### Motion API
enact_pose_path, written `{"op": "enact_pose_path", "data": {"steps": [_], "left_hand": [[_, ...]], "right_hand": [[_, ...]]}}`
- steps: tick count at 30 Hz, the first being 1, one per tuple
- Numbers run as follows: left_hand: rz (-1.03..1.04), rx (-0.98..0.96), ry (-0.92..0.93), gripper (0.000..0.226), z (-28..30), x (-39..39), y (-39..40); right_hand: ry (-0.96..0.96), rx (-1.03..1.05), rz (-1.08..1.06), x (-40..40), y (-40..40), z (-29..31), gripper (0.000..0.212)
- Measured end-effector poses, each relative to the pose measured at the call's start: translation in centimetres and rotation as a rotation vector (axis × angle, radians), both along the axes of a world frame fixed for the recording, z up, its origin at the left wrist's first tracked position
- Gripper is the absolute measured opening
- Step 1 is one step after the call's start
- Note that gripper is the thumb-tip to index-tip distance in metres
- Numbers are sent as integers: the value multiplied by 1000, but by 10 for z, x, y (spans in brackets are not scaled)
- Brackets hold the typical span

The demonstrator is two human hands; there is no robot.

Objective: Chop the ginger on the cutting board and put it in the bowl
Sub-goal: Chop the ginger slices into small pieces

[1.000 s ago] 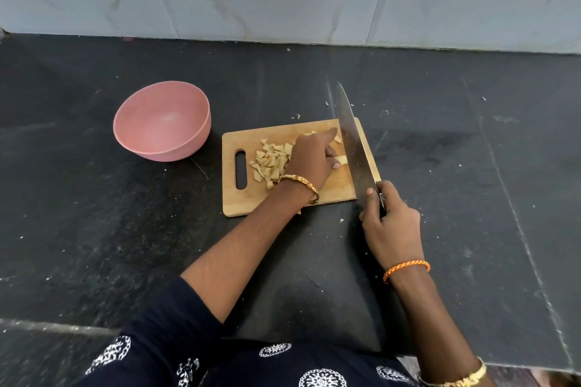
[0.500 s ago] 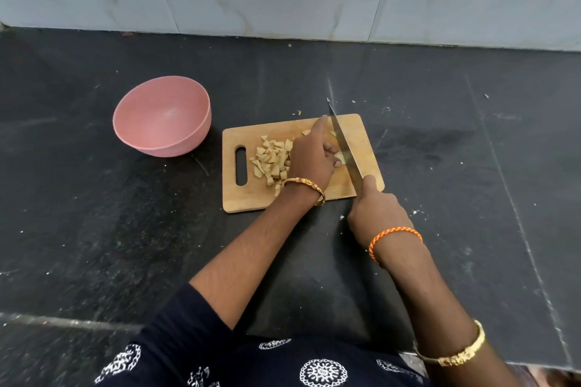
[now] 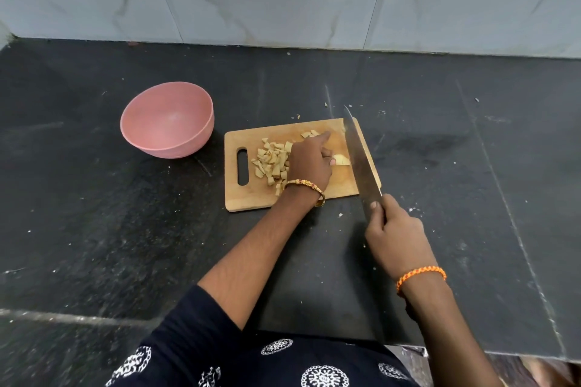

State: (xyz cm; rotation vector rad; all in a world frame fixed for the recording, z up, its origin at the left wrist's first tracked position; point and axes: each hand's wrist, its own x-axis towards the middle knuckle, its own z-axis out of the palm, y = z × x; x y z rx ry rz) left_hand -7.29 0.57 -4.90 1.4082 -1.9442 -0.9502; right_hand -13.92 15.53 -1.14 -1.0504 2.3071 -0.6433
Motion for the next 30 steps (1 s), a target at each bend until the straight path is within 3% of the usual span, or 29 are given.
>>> {"op": "enact_pose_path", "data": {"steps": [13, 23, 30], "left_hand": [[24, 34, 46, 57, 9, 6, -4], [55, 22, 97, 54, 10, 5, -2], [38, 37, 40, 57, 13, 7, -3]], "right_hand": [[87, 21, 79, 2, -33, -15, 20], [40, 277, 144, 2, -23, -1, 14], [-9, 101, 41, 2, 20, 4, 23]]}}
